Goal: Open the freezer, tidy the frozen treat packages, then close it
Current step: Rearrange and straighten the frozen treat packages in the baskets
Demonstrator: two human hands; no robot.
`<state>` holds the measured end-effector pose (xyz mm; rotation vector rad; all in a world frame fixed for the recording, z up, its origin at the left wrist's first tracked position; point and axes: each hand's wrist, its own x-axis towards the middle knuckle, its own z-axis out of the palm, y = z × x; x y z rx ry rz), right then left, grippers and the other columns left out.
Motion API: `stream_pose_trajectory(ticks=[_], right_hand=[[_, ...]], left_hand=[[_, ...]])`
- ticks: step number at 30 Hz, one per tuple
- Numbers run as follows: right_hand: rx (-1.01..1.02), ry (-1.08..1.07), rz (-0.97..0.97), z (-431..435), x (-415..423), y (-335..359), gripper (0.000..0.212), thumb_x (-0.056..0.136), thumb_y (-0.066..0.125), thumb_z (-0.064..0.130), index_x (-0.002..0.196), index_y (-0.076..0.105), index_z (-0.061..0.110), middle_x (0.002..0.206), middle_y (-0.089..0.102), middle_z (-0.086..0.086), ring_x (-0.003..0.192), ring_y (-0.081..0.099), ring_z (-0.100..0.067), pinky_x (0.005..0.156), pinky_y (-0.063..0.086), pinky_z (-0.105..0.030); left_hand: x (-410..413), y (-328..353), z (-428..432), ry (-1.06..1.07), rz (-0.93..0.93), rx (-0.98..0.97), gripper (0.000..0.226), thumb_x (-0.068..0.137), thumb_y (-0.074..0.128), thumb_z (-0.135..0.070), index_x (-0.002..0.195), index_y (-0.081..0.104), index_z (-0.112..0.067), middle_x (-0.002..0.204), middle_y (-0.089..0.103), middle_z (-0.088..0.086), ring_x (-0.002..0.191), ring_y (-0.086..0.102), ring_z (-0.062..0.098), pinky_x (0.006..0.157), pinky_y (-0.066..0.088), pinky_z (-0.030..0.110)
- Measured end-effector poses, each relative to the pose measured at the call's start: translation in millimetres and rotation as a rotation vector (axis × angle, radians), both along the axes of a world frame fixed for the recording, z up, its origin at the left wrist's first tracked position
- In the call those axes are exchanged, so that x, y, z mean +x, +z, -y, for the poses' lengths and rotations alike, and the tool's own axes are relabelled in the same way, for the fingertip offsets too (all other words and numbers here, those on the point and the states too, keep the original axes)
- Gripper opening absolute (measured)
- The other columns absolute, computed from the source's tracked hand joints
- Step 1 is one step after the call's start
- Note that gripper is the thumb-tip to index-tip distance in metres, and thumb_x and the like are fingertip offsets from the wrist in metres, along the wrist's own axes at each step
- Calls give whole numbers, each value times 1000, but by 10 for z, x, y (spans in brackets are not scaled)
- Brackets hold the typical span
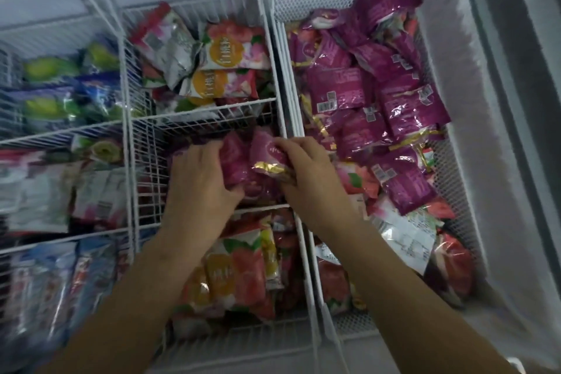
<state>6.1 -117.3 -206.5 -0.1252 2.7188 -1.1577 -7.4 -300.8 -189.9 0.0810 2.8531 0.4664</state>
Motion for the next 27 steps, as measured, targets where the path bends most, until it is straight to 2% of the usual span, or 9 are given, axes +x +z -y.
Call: stream_pose_trajectory(ticks=[3,5,9,12,14,17,20,23,27], right_hand=[[36,88,60,424,-142,-133,59,89,63,10,144,41,13,133,45,-10,123,40,-30,103,41,-45],[79,92,112,593,-229,-221,65,91,63,18,149,32,14,138,39,-12,126,35,-32,106,37,-45],[205,249,214,646,-194,-241,76,92,62,41,151,23,14,154,21,-16,142,17,-33,115,28,-45],[123,152,63,383,-4,-101,57,96,58,34,145,40,11,150,34,-13,138,29,-29,110,35,-39],[94,-39,-76,48,136,-48,44,96,58,24,137,51,9,140,45,-12,129,41,-27,103,41,-36],[210,-374,-132,-615,313,-95,37,94,58,14,130,57,8,133,49,-10,120,43,-24,100,44,-39],[411,-495,118,-1157,413,-276,50,95,55,22,142,42,11,145,34,-17,131,32,-37,107,34,-54],[518,-399,369,-1379,467,-460,72,94,56,35,152,19,15,155,14,-22,140,17,-45,113,24,-59],[621,-313,346,-1429,537,-538,71,94,59,29,152,21,19,150,24,-23,137,27,-42,113,26,-56]], left_hand=[[-121,-168,415,70,83,-28,52,72,79,-34,114,56,-13,97,58,5,92,57,27,83,49,44],[-175,-298,563,80,97,-40,62,71,80,-39,120,52,-12,102,58,8,96,57,29,82,48,43],[-205,-450,610,143,172,-106,101,75,79,-44,149,21,-8,135,44,19,125,42,36,102,40,46],[-79,-386,391,114,10,22,75,84,69,-35,144,33,-9,130,45,17,122,42,34,99,39,43],[19,-271,101,32,-86,189,50,90,61,-28,134,45,-11,123,49,11,119,44,27,96,39,34],[74,-174,-543,-126,-114,338,33,94,57,-24,125,52,-12,116,51,4,113,46,17,91,36,26],[-11,-204,-1262,-323,-80,395,35,94,58,-22,126,55,-9,122,53,4,115,48,17,97,39,26],[-240,-419,-1786,-448,-114,299,46,91,63,-22,133,52,-3,130,52,10,121,48,23,106,40,33],[-557,-691,-2080,-437,-66,121,67,83,70,-40,135,47,-6,127,51,11,120,47,28,102,43,44]])
